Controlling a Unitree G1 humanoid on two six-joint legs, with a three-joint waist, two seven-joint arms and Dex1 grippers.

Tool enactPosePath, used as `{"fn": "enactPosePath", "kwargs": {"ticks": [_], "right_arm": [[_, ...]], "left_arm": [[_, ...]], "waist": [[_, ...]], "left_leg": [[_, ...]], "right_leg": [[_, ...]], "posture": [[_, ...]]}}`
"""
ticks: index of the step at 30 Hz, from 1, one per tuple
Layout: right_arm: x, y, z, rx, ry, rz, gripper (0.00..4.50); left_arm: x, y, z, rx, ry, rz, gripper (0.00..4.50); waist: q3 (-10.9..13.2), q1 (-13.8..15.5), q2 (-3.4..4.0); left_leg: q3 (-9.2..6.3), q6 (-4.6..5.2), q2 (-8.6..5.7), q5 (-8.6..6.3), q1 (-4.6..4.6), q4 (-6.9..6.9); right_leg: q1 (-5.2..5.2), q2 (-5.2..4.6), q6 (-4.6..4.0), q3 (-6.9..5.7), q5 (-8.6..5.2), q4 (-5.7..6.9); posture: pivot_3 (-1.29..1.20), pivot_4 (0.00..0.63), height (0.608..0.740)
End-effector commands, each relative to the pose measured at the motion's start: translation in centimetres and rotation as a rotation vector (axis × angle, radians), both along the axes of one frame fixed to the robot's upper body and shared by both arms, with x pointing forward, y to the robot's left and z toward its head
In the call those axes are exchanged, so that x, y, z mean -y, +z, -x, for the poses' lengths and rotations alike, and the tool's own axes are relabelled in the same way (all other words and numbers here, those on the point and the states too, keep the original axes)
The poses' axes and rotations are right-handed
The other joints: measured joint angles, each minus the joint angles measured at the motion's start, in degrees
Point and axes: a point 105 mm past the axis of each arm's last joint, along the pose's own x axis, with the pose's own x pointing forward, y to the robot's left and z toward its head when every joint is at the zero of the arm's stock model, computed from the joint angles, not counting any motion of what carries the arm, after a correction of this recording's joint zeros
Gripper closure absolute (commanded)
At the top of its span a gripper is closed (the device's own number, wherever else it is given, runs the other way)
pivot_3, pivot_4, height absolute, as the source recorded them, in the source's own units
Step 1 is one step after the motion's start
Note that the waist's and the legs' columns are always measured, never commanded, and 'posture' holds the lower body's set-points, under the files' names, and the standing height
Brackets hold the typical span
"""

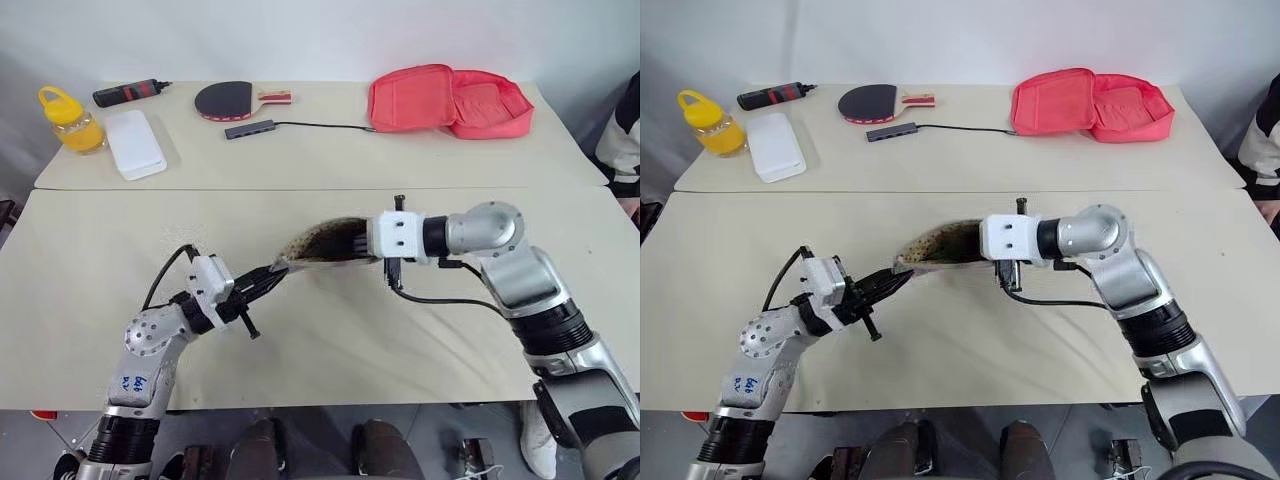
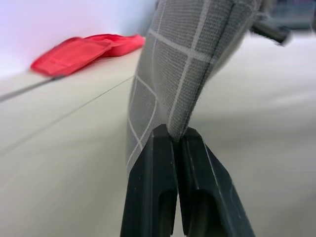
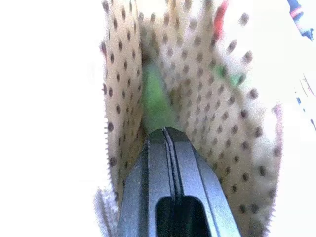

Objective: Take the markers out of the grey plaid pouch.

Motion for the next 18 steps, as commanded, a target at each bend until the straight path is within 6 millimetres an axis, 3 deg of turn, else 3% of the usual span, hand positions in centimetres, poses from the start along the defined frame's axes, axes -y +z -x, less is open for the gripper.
{"fn": "enactPosePath", "kwargs": {"ticks": [1, 8, 12, 16, 18], "right_arm": [[0.9, 1.0, 0.8, -0.003, 0.019, 0.113, 4.49], [0.9, 1.9, 2.1, -0.157, 0.026, 0.237, 4.49], [0.0, 2.3, 3.0, -0.227, 0.05, 0.239, 4.49], [1.8, -1.5, 2.4, -0.279, -0.035, 0.381, 4.49], [2.1, -2.5, 2.4, -0.302, -0.049, 0.392, 4.49]], "left_arm": [[1.4, 1.2, 1.8, -0.129, -0.164, 0.162, 4.5], [3.8, 0.3, 3.2, -0.369, -0.331, 0.293, 4.5], [4.5, 1.3, 3.4, -0.44, -0.396, 0.4, 4.5], [3.6, -2.1, 2.0, -0.379, -0.251, 0.197, 4.5], [3.3, -2.8, 1.9, -0.338, -0.221, 0.134, 4.5]], "waist": [[0.0, 0.1, 0.0], [0.0, 0.1, 0.01], [0.0, 0.2, 0.0], [0.0, 0.3, -0.01], [0.0, 0.4, -0.03]], "left_leg": [[0.0, 0.0, 0.0, 0.0, 0.0, 0.0], [-0.01, 0.0, 0.0, 0.0, 0.01, -0.01], [-0.02, 0.0, -0.01, 0.0, 0.0, 0.01], [-0.06, 0.0, -0.03, 0.0, 0.01, 0.03], [-0.05, 0.0, -0.06, 0.0, 0.01, 0.03]], "right_leg": [[0.0, -0.01, 0.0, 0.0, 0.0, 0.0], [0.0, 0.02, 0.0, 0.02, 0.0, -0.03], [0.01, 0.02, 0.0, 0.03, 0.0, -0.04], [0.06, 0.02, 0.0, 0.0, 0.0, -0.09], [0.08, 0.03, 0.0, -0.01, 0.0, -0.14]], "posture": [[0.0, 0.15, 0.74], [0.0, 0.15, 0.74], [0.0, 0.15, 0.74], [0.0, 0.15, 0.74], [0.0, 0.15, 0.74]]}}
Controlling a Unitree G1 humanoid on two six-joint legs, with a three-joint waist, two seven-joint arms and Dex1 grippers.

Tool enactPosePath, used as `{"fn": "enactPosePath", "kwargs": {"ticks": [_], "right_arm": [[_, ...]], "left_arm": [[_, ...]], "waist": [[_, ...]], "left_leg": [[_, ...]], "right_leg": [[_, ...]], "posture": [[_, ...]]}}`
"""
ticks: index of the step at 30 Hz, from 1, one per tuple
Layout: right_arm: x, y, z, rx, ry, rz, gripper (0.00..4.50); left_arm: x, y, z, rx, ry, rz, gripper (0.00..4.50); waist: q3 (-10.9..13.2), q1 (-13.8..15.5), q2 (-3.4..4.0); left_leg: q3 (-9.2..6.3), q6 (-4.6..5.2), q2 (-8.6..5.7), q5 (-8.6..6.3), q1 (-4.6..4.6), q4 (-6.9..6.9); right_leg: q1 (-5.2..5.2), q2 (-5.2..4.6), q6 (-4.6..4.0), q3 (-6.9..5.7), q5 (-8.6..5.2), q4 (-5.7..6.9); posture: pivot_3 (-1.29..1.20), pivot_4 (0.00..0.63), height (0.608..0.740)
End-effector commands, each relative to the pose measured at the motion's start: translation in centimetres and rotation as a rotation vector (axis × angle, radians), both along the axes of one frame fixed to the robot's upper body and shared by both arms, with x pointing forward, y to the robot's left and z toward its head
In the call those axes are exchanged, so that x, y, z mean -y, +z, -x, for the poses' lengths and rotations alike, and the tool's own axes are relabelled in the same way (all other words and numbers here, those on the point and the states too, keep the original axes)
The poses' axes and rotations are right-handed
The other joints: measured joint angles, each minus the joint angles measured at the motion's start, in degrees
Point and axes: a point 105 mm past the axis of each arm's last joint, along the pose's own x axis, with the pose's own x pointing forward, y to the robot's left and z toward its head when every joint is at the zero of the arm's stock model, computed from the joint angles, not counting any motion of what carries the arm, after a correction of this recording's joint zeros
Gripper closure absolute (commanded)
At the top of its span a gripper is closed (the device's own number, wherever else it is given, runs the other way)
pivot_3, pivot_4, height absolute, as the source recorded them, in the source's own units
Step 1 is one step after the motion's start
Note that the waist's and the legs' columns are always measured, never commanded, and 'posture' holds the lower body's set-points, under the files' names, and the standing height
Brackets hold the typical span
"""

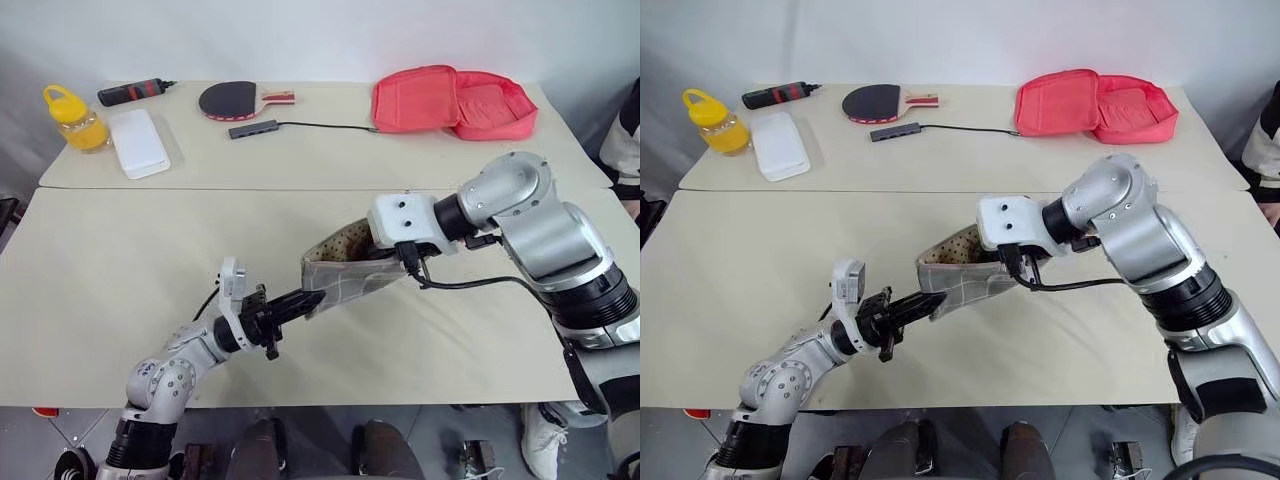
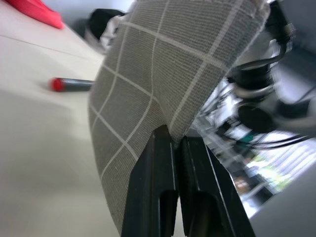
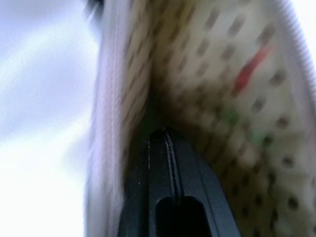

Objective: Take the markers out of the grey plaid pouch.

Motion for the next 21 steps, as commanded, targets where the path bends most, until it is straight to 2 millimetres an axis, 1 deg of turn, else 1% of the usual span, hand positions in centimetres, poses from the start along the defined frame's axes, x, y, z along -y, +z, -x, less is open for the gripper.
{"fn": "enactPosePath", "kwargs": {"ticks": [1, 2, 3, 4, 5, 6, 7, 8, 11, 16, 19, 21], "right_arm": [[0.6, -1.3, 0.1, -0.001, -0.009, 0.046, 4.49], [0.5, -1.5, -0.2, 0.008, -0.021, 0.039, 4.49], [0.6, -1.7, -0.4, 0.017, -0.026, 0.047, 4.14], [0.4, -1.8, -0.5, 0.026, -0.023, 0.034, 3.94], [-0.1, -1.7, -0.7, 0.042, -0.018, 0.01, 3.51], [-0.3, -1.8, -0.9, 0.064, -0.008, 0.01, 3.28], [-0.5, -1.9, -1.0, 0.078, 0.001, 0.013, 2.86], [-0.8, -2.0, -1.1, 0.095, 0.016, 0.013, 2.61], [-1.4, -1.7, -1.5, 0.122, 0.018, -0.014, 2.61], [-2.2, -2.2, -2.1, 0.13, 0.019, -0.022, 2.61], [-2.3, -2.8, -2.3, 0.129, 0.021, -0.01, 2.61], [-2.2, -3.9, -2.5, 0.127, 0.024, 0.022, 2.61]], "left_arm": [[-0.5, -0.9, -0.1, 0.103, 0.029, -0.102, 4.5], [-0.5, -1.0, -0.1, 0.106, 0.033, -0.104, 4.5], [-0.6, -1.2, -0.1, 0.101, 0.034, -0.105, 4.5], [-0.6, -1.4, 0.0, 0.092, 0.033, -0.109, 4.5], [-0.7, -1.8, 0.1, 0.081, 0.033, -0.111, 4.5], [-0.8, -2.2, 0.1, 0.064, 0.035, -0.114, 4.5], [-0.8, -2.4, 0.2, 0.061, 0.037, -0.117, 4.5], [-0.8, -2.4, 0.1, 0.058, 0.043, -0.109, 4.5], [-0.8, -1.9, -0.2, 0.044, 0.058, -0.066, 4.5], [-0.9, -2.5, -0.3, -0.022, 0.051, -0.057, 4.5], [-0.8, -2.5, -0.1, -0.054, 0.031, -0.037, 4.5], [-0.8, -2.3, -0.2, -0.054, 0.031, -0.028, 4.5]], "waist": [[0.0, -0.1, -0.01], [0.0, -0.1, -0.01], [0.0, -0.1, -0.01], [0.0, -0.2, -0.01], [0.0, -0.2, -0.01], [0.0, -0.3, -0.01], [0.0, -0.3, -0.01], [0.0, -0.4, -0.01], [0.0, -0.3, -0.01], [0.0, -0.4, -0.01], [0.0, -0.4, -0.02], [0.0, -0.4, -0.02]], "left_leg": [[0.0, 0.0, 0.0, 0.0, -0.03, 0.01], [0.04, 0.0, 0.0, 0.0, -0.03, -0.01], [0.04, 0.0, 0.02, 0.0, -0.03, 0.0], [0.04, 0.0, 0.03, 0.0, -0.03, 0.01], [0.03, 0.0, 0.05, 0.0, 0.0, 0.03], [0.03, 0.0, 0.06, 0.0, 0.0, 0.05], [0.04, 0.0, 0.07, 0.0, 0.02, 0.05], [0.04, 0.0, 0.07, 0.0, 0.03, 0.04], [0.03, -0.01, 0.07, 0.0, 0.03, 0.05], [0.03, -0.01, 0.07, 0.01, 0.03, 0.07], [0.03, -0.01, 0.07, 0.01, 0.04, 0.07], [0.03, -0.01, 0.07, 0.01, 0.04, 0.07]], "right_leg": [[-0.03, 0.0, 0.0, -0.01, 0.0, 0.0], [-0.06, 0.0, 0.0, 0.02, 0.0, 0.01], [-0.07, 0.0, 0.0, 0.02, 0.0, 0.02], [-0.06, 0.0, 0.0, 0.02, 0.0, 0.04], [-0.04, 0.02, -0.01, 0.02, 0.0, 0.04], [-0.03, 0.02, -0.01, 0.02, 0.0, 0.05], [-0.01, 0.02, -0.02, 0.03, 0.01, 0.04], [-0.02, 0.02, -0.02, 0.03, 0.01, 0.05], [-0.02, 0.02, -0.02, 0.03, 0.01, 0.07], [-0.01, 0.03, -0.02, 0.02, 0.01, 0.1], [0.0, 0.03, -0.02, 0.02, 0.01, 0.11], [0.0, 0.03, -0.02, 0.03, 0.01, 0.11]], "posture": [[0.0, 0.15, 0.74], [0.0, 0.15, 0.74], [0.0, 0.15, 0.74], [0.0, 0.15, 0.74], [0.0, 0.15, 0.74], [0.0, 0.15, 0.74], [0.0, 0.15, 0.74], [0.0, 0.15, 0.74], [0.0, 0.15, 0.74], [0.0, 0.15, 0.74], [0.0, 0.15, 0.74], [0.0, 0.15, 0.74]]}}
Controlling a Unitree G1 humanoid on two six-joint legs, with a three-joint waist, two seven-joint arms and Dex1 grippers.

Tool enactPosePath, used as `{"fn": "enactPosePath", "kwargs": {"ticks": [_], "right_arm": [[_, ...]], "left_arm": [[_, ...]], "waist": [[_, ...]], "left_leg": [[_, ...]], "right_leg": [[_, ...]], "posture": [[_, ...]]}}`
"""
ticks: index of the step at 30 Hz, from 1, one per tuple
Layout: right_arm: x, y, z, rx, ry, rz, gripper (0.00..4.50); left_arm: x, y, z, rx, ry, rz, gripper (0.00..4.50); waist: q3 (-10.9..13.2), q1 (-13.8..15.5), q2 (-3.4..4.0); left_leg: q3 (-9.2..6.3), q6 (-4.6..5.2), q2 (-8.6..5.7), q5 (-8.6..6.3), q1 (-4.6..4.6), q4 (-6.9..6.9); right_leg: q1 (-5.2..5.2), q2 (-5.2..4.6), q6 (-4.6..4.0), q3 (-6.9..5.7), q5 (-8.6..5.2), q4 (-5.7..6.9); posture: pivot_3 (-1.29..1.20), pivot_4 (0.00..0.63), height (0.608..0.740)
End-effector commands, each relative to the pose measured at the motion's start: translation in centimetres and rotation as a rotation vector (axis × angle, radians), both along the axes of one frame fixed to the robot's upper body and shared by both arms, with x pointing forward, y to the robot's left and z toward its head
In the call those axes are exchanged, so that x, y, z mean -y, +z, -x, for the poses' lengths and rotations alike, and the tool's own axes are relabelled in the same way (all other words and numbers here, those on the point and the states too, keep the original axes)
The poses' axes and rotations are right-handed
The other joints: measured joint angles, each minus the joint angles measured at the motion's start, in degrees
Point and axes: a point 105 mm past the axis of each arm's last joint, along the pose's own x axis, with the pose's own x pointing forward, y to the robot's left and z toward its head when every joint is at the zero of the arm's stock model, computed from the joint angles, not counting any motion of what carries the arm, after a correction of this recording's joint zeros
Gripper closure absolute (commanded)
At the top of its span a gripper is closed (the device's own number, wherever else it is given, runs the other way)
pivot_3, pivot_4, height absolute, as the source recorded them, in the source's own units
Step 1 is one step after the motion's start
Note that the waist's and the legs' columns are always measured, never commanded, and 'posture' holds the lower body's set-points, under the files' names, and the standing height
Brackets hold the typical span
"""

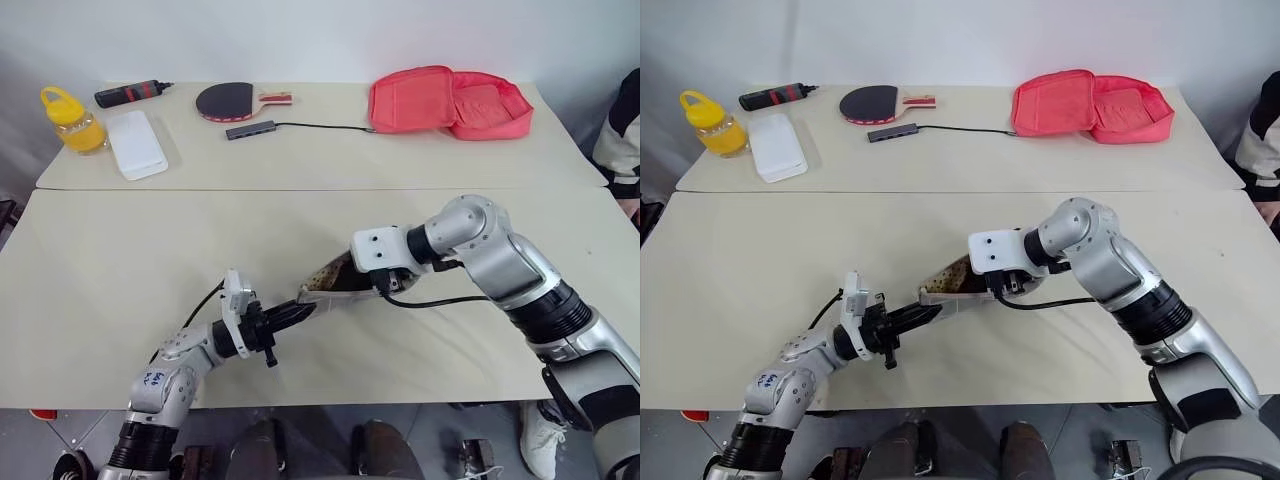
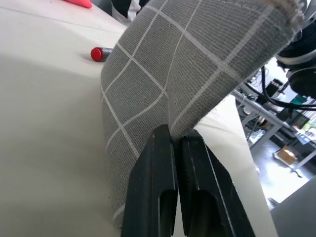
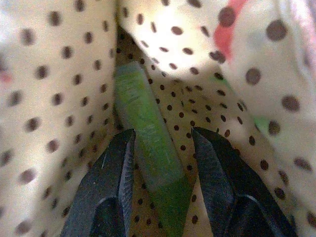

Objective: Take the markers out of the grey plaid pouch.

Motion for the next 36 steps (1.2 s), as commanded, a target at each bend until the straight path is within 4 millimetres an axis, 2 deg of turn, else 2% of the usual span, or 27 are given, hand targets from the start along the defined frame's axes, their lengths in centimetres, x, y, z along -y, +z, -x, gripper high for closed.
{"fn": "enactPosePath", "kwargs": {"ticks": [1, 5, 11, 15, 21, 26, 30, 33, 36], "right_arm": [[-0.2, -1.4, -0.2, 0.012, 0.013, 0.047, 2.61], [-0.7, -2.1, -0.9, 0.026, 0.006, 0.047, 2.61], [-0.4, -3.6, -0.7, -0.008, 0.011, 0.105, 2.61], [-0.1, -4.7, -0.5, -0.041, 0.013, 0.143, 2.61], [0.5, -5.4, -0.6, -0.05, 0.007, 0.181, 2.61], [-0.8, -5.4, -1.3, 0.01, 0.028, 0.14, 2.61], [-0.6, -6.5, -0.6, -0.056, 0.031, 0.152, 2.61], [-0.5, -6.7, -0.5, -0.062, 0.028, 0.153, 3.23], [-0.4, -6.4, -0.6, -0.056, 0.028, 0.152, 4.22]], "left_arm": [[-0.2, -0.3, 0.0, -0.049, 0.001, 0.028, 4.5], [-0.1, 0.0, 0.0, -0.046, -0.007, 0.035, 4.5], [-0.1, 0.4, -0.2, -0.023, -0.001, 0.034, 4.5], [-0.2, 0.6, -0.3, -0.005, 0.006, 0.028, 4.5], [-0.3, 0.8, -0.3, 0.01, 0.013, 0.023, 4.5], [-0.2, 0.9, -0.3, 0.019, 0.016, 0.026, 4.5], [0.2, 1.1, -0.4, 0.032, 0.013, 0.025, 4.5], [0.2, 1.1, -0.4, 0.036, 0.012, 0.022, 4.5], [0.2, 1.0, -0.4, 0.036, 0.011, 0.019, 4.5]], "waist": [[0.0, 0.0, 0.0], [0.0, -0.5, -0.04], [0.0, -0.7, -0.07], [-0.1, -0.9, -0.08], [-0.1, -1.0, -0.22], [-0.2, -1.3, -0.33], [-0.2, -1.3, -0.36], [-0.3, -1.2, -0.5], [-0.3, -1.2, -0.5]], "left_leg": [[0.0, 0.0, 0.0, 0.0, 0.0, 0.0], [0.0, -0.02, 0.03, 0.01, 0.08, -0.01], [0.0, -0.02, 0.02, 0.01, 0.38, -0.04], [-0.02, -0.05, 0.0, -0.03, 0.92, -0.22], [-0.05, -0.05, 0.01, -0.03, 0.94, -0.22], [-0.05, -0.05, 0.01, -0.03, 0.98, -0.21], [-0.06, -0.06, 0.04, -0.02, 1.04, -0.22], [-0.07, -0.06, 0.04, -0.03, 1.04, -0.25], [-0.08, -0.06, 0.04, -0.03, 1.03, -0.26]], "right_leg": [[0.0, 0.0, 0.0, 0.0, 0.0, 0.0], [0.07, 0.03, 0.0, 0.0, 0.0, 0.02], [0.37, 0.01, -0.02, 0.01, 0.01, -0.01], [0.96, 0.0, -0.02, -0.02, 0.01, -0.22], [0.99, -0.01, -0.02, -0.02, 0.01, -0.22], [1.04, -0.02, -0.03, -0.03, 0.01, -0.23], [1.07, -0.02, -0.08, -0.03, 0.04, -0.23], [1.07, -0.04, -0.08, -0.04, 0.04, -0.24], [1.08, -0.06, -0.08, -0.05, 0.04, -0.26]], "posture": [[0.0, 0.15, 0.74], [0.0, 0.15, 0.74], [0.0, 0.15, 0.74], [0.0, 0.15, 0.74], [0.0, 0.15, 0.74], [0.0, 0.15, 0.74], [0.0, 0.15, 0.74], [0.0, 0.15, 0.74], [0.0, 0.15, 0.74]]}}
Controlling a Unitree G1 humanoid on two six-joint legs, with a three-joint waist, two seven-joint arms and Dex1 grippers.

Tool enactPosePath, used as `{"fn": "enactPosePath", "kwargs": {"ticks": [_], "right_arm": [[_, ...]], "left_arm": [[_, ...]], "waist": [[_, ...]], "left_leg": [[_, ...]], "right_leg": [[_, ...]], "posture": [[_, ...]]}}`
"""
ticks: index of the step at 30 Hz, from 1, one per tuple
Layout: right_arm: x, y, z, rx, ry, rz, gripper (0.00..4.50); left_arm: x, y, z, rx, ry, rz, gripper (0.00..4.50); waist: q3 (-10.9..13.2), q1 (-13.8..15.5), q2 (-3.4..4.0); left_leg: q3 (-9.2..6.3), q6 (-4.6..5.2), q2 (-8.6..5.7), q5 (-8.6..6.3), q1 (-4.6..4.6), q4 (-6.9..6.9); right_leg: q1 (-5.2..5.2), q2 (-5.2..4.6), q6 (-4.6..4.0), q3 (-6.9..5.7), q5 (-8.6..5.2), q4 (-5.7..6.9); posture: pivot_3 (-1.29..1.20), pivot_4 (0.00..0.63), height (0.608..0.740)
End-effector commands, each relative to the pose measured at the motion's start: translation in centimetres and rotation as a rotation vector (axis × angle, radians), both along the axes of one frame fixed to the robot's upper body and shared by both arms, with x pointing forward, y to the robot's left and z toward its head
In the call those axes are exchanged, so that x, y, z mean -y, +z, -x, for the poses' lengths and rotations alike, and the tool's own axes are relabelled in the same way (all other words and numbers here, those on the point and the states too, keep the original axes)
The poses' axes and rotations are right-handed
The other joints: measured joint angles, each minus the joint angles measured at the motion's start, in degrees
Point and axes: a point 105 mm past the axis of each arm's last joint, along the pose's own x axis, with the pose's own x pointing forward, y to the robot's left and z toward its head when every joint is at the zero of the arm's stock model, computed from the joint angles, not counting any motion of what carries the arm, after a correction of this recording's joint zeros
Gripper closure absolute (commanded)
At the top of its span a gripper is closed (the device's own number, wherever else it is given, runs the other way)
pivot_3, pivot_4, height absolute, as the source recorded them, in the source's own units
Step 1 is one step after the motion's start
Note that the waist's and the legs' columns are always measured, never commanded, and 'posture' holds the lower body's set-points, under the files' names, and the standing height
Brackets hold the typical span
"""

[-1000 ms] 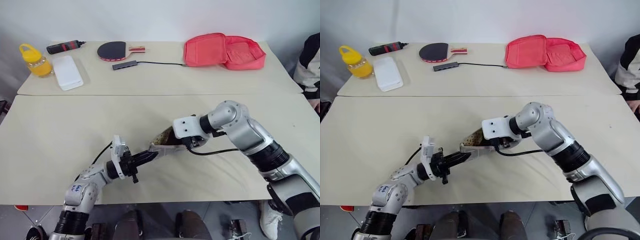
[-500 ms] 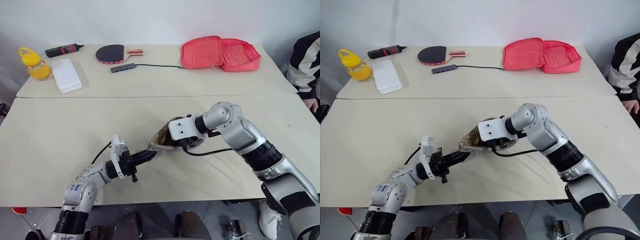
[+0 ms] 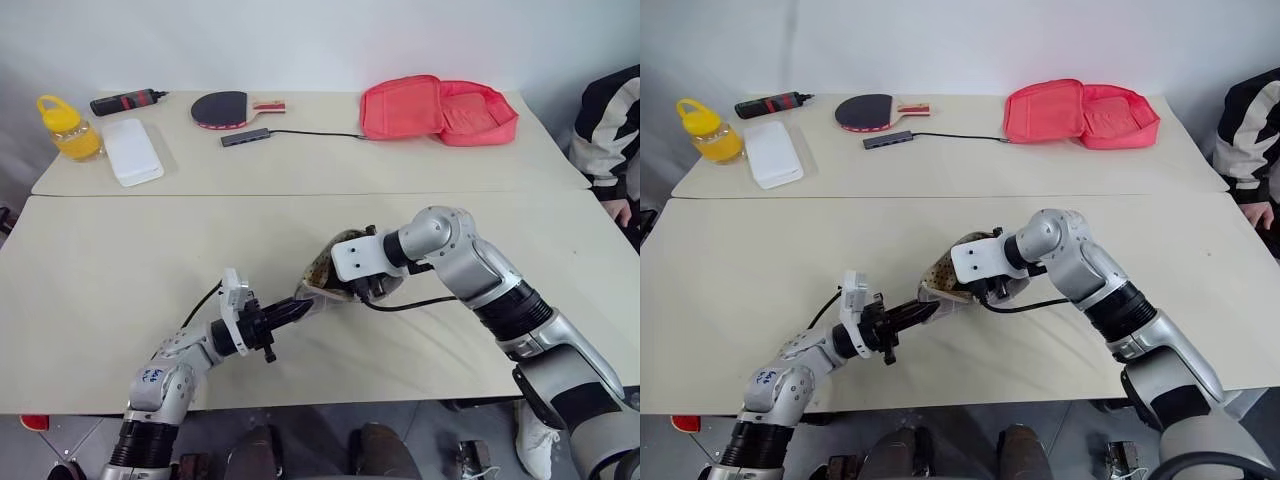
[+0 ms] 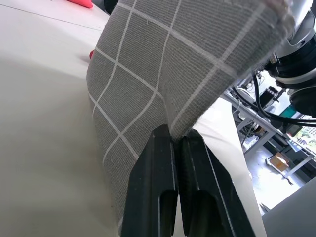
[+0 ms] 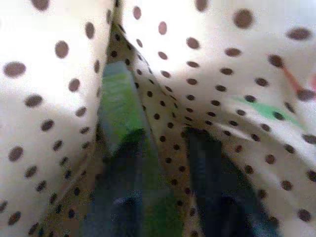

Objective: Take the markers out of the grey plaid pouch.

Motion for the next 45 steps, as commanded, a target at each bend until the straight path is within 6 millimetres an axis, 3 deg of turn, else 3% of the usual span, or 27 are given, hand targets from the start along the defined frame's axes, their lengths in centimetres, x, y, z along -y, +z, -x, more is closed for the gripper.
{"fn": "enactPosePath", "kwargs": {"ticks": [1, 8, 15, 18, 22, 33, 37, 39, 41, 45], "right_arm": [[1.3, -4.0, 0.6, -0.115, -0.037, 0.104, 4.45], [1.2, -2.8, 0.8, -0.099, -0.024, 0.074, 4.45], [0.6, 0.9, 2.2, -0.14, 0.002, -0.027, 4.45], [1.1, 1.3, 2.4, -0.157, -0.011, -0.011, 3.85], [1.7, 0.8, 1.7, -0.101, -0.012, 0.04, 2.56], [2.4, -1.8, 0.4, -0.039, -0.011, 0.144, 2.56], [2.8, -2.9, 0.6, -0.098, -0.034, 0.171, 2.56], [2.8, -3.2, 0.7, -0.114, -0.037, 0.17, 2.94], [2.7, -2.6, 0.7, -0.101, -0.044, 0.147, 3.43], [2.4, -0.4, 0.6, -0.065, -0.042, 0.077, 3.45]], "left_arm": [[0.5, 0.9, 0.1, 0.054, -0.021, 0.009, 4.5], [0.4, 1.1, 0.1, 0.059, -0.014, 0.014, 4.5], [0.0, 1.0, 0.0, 0.057, -0.009, 0.008, 4.5], [0.0, 1.0, 0.0, 0.056, -0.014, 0.009, 4.5], [0.1, 1.1, 0.0, 0.056, -0.021, 0.013, 4.5], [0.4, 1.0, 0.5, 0.054, -0.041, 0.013, 4.5], [0.6, 1.2, 0.5, 0.058, -0.048, 0.016, 4.5], [0.7, 1.2, 0.5, 0.059, -0.047, 0.015, 4.5], [0.7, 1.1, 0.5, 0.062, -0.042, 0.012, 4.5], [0.3, 1.0, 0.5, 0.071, -0.03, -0.006, 4.5]], "waist": [[0.0, 0.0, 0.0], [0.0, 0.2, 0.0], [0.0, 0.4, 0.07], [0.1, 0.4, 0.13], [0.2, 0.4, 0.21], [0.2, 0.1, 0.22], [0.2, 0.1, 0.22], [0.2, 0.0, 0.21], [0.2, 0.1, 0.21], [0.2, 0.1, 0.21]], "left_leg": [[0.0, 0.0, 0.0, 0.0, 0.0, 0.0], [-0.02, -0.01, 0.0, -0.07, -0.08, -0.11], [-0.03, 0.01, 0.0, -0.11, -0.23, -0.16], [-0.03, 0.02, -0.01, -0.14, -0.26, -0.17], [-0.02, 0.02, -0.04, -0.16, -0.26, -0.16], [0.0, 0.01, -0.03, -0.15, -0.25, -0.14], [0.0, 0.0, -0.01, -0.15, -0.22, -0.08], [0.0, 0.0, 0.0, -0.15, -0.19, -0.08], [-0.01, 0.0, 0.01, -0.15, -0.18, -0.08], [-0.01, 0.0, 0.02, -0.15, -0.18, -0.09]], "right_leg": [[0.0, -0.01, 0.0, 0.0, 0.0, -0.01], [-0.03, -0.04, 0.0, -0.06, 0.0, -0.18], [-0.11, -0.04, 0.01, -0.12, 0.0, -0.29], [-0.13, -0.04, 0.01, -0.13, 0.0, -0.33], [-0.13, -0.03, 0.01, -0.14, 0.0, -0.35], [-0.12, -0.02, 0.01, -0.13, 0.0, -0.35], [-0.07, -0.01, 0.01, -0.13, 0.0, -0.34], [-0.04, -0.01, 0.01, -0.13, 0.0, -0.34], [-0.03, -0.01, 0.01, -0.13, 0.0, -0.34], [-0.05, -0.04, 0.01, -0.12, 0.0, -0.34]], "posture": [[0.0, 0.15, 0.74], [0.0, 0.15, 0.74], [0.0, 0.15, 0.74], [0.0, 0.15, 0.74], [0.0, 0.15, 0.74], [0.0, 0.15, 0.74], [0.0, 0.15, 0.74], [0.0, 0.15, 0.74], [0.0, 0.15, 0.74], [0.0, 0.15, 0.74]]}}
